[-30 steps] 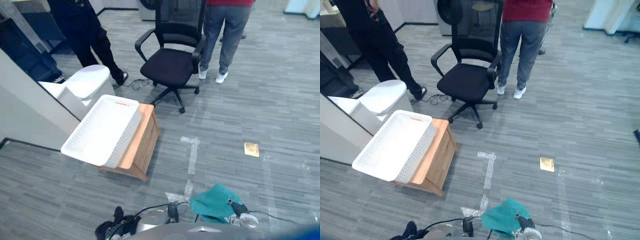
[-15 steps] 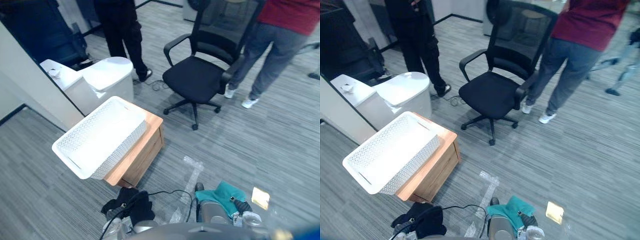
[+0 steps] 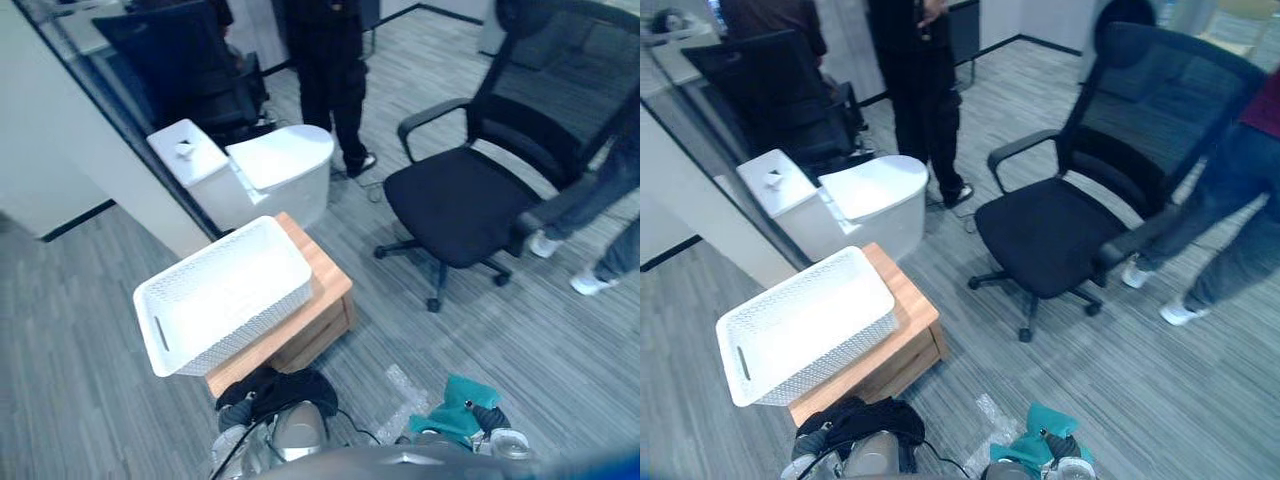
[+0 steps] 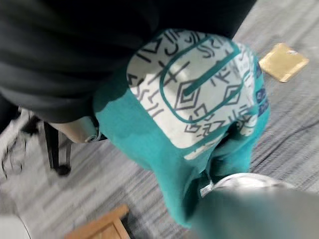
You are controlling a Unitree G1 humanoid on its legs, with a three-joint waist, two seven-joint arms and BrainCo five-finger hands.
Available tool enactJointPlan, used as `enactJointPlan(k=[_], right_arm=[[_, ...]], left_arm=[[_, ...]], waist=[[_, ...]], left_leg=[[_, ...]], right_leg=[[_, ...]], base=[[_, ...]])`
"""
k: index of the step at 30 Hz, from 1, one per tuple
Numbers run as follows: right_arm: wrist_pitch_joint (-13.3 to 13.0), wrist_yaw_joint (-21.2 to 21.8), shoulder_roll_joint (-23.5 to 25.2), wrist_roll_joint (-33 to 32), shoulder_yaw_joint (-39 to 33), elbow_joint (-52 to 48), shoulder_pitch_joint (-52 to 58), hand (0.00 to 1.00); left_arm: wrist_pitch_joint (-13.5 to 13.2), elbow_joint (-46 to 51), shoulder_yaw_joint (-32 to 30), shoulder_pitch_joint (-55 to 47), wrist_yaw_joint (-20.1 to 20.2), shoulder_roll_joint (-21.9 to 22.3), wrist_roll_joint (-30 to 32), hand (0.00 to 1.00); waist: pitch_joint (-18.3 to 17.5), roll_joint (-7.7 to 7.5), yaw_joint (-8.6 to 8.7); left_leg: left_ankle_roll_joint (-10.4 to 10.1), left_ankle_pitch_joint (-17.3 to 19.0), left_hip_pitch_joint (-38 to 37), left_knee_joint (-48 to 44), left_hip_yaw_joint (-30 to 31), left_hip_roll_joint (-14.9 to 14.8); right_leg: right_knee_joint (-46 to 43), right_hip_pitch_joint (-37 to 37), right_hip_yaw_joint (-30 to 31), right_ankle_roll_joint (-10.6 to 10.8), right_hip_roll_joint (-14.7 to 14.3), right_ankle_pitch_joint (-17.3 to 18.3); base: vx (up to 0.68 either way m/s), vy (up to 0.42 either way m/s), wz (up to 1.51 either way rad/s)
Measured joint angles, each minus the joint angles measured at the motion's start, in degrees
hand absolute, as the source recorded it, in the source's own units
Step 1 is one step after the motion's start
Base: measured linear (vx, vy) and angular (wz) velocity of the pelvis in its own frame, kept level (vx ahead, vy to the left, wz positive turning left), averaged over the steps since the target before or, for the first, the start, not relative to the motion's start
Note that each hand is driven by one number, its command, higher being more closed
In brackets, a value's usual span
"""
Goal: Tidy the bed and pick cloth on bed and put in laundry
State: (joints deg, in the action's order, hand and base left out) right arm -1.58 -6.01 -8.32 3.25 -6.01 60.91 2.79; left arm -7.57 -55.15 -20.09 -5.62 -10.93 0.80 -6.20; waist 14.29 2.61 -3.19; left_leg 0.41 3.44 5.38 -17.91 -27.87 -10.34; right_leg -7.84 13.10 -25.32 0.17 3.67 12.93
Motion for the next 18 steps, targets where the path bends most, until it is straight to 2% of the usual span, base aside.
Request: enactJointPlan(k=[1,3,4,6,7,8,9,10,11,12,13,14,15,17,18], right_arm=[[0.02,-0.23,0.71,0.09,-0.83,1.02,-0.05,1.00],[0.06,-0.38,2.05,0.24,-1.80,1.92,0.26,1.00],[0.05,-0.35,2.80,0.28,-2.21,1.92,0.21,1.00],[0.02,-0.37,3.27,0.31,-3.22,2.05,0.31,1.00],[-0.06,-0.20,3.36,0.31,-4.31,1.83,0.34,1.00],[-0.08,-0.03,3.52,0.29,-4.62,1.46,0.31,1.00],[-0.15,0.19,3.48,0.16,-4.60,1.05,0.36,1.00],[-0.23,0.40,3.41,-0.16,-4.58,0.38,0.40,1.00],[-0.63,0.51,3.50,-0.66,-4.59,0.02,0.47,1.00],[-0.71,0.50,3.58,-0.90,-4.55,-0.18,0.60,1.00],[-1.00,0.42,4.11,-1.24,-4.24,-0.47,1.42,1.00],[-1.25,0.41,4.77,-1.68,-4.19,-0.38,1.80,1.00],[-1.23,0.32,5.06,-2.43,-4.43,0.35,1.69,1.00],[-1.35,0.26,3.74,-2.66,-4.23,-0.51,1.79,1.00],[-1.34,0.22,3.61,-3.18,-4.29,-1.05,1.70,1.00]], left_arm=[[-0.01,-0.85,0.64,-0.22,-0.07,-1.18,-0.01,1.00],[0.07,-2.67,2.04,-0.65,-0.25,-3.12,-0.02,1.00],[0.35,-3.04,2.19,-0.98,-0.20,-3.57,0.02,1.00],[0.74,-4.42,2.18,-1.97,-0.21,-4.08,0.05,1.00],[1.12,-4.85,2.80,-3.09,-0.24,-4.26,0.13,1.00],[1.68,-4.90,4.50,-3.36,-0.22,-5.24,0.22,1.00],[1.88,-4.89,4.84,-3.34,-0.21,-5.33,0.41,1.00],[1.90,-4.89,4.84,-3.35,-0.18,-5.16,0.85,1.00],[1.87,-4.88,4.21,-3.38,-0.17,-4.81,1.18,1.00],[1.88,-4.88,3.85,-3.41,-0.20,-4.68,1.20,1.00],[1.80,-4.80,2.40,-3.76,-0.17,-4.56,1.22,1.00],[1.60,-4.64,1.43,-4.11,-0.17,-4.77,1.23,1.00],[1.74,-5.56,-0.35,-4.20,-0.43,-4.54,1.19,1.00],[1.72,-5.83,-1.81,-6.36,-0.43,-2.40,1.19,1.00],[1.72,-5.81,-2.30,-7.00,-0.41,-1.92,1.19,1.00]], waist=[[-1.34,-1.03,0.28],[-2.25,-3.57,-0.01],[-2.28,-3.93,-0.17],[-2.37,-4.56,-0.52],[-2.40,-4.42,-0.09],[-2.37,-4.62,0.74],[-2.33,-4.49,1.08],[-2.29,-4.12,1.56],[-2.28,-4.11,1.80],[-2.26,-4.16,2.17],[-2.75,-5.15,2.32],[-3.11,-6.85,2.00],[-3.09,-6.94,0.57],[-4.33,-4.14,0.36],[-4.08,-3.43,0.67]], left_leg=[[1.42,-0.17,-1.69,4.33,-0.73,2.57],[1.68,-2.82,-5.00,12.29,2.26,6.62],[1.58,-3.38,-6.53,14.40,3.54,7.60],[1.57,-3.40,-10.33,17.29,6.45,9.29],[1.94,-1.97,-12.55,17.60,10.37,9.63],[1.81,-1.64,-13.17,17.42,13.79,9.46],[1.81,-1.64,-13.47,17.44,15.69,9.09],[1.75,-1.67,-13.57,17.36,18.69,8.28],[1.66,-1.69,-13.39,17.20,21.25,7.87],[0.96,-1.70,-13.40,17.16,22.54,7.85],[-0.55,-1.35,-13.40,17.21,25.04,8.92],[-1.29,-1.09,-13.70,17.51,25.53,10.27],[-2.46,-0.68,-15.13,18.17,25.66,10.23],[-3.52,-0.29,-15.27,18.21,23.93,7.46],[-3.96,0.01,-15.11,17.22,23.15,6.90]], right_leg=[[-0.66,0.55,-1.83,1.11,1.09,0.65],[-3.75,0.73,-3.28,1.70,3.20,0.98],[-5.58,1.08,-3.70,1.72,3.83,0.97],[-15.00,0.76,-3.85,2.88,6.21,0.51],[-31.34,-4.25,-1.32,3.66,9.20,-2.31],[-38.19,-8.26,4.11,3.34,8.82,1.28],[-38.91,-9.86,6.44,3.39,7.59,3.22],[-37.25,-12.73,11.72,3.26,4.90,5.56],[-32.70,-14.73,18.76,3.12,2.23,6.38],[-29.27,-15.00,22.24,3.30,1.36,6.27],[-19.81,-14.29,27.29,3.92,1.72,3.86],[-15.31,-14.64,27.91,4.04,3.74,0.26],[-13.86,-12.50,27.64,3.78,4.38,3.28],[-9.89,-10.42,25.73,3.01,2.41,2.35],[-8.62,-9.00,24.41,2.69,2.22,2.10]], base=[[0.28,0.191,1.28],[0.37,0.132,1.06],[0.44,0.157,1.05],[0.39,0.103,0.99],[0.35,-0.004,1.40],[0.32,-0.030,1.59],[0.26,-0.061,1.50],[0.19,-0.087,1.41],[0.18,-0.120,1.40],[0.11,-0.132,1.44],[-0.02,-0.088,1.06],[0.00,-0.170,0.87],[0.02,-0.196,0.24],[0.14,-0.195,0.14],[0.12,-0.100,0.57]])
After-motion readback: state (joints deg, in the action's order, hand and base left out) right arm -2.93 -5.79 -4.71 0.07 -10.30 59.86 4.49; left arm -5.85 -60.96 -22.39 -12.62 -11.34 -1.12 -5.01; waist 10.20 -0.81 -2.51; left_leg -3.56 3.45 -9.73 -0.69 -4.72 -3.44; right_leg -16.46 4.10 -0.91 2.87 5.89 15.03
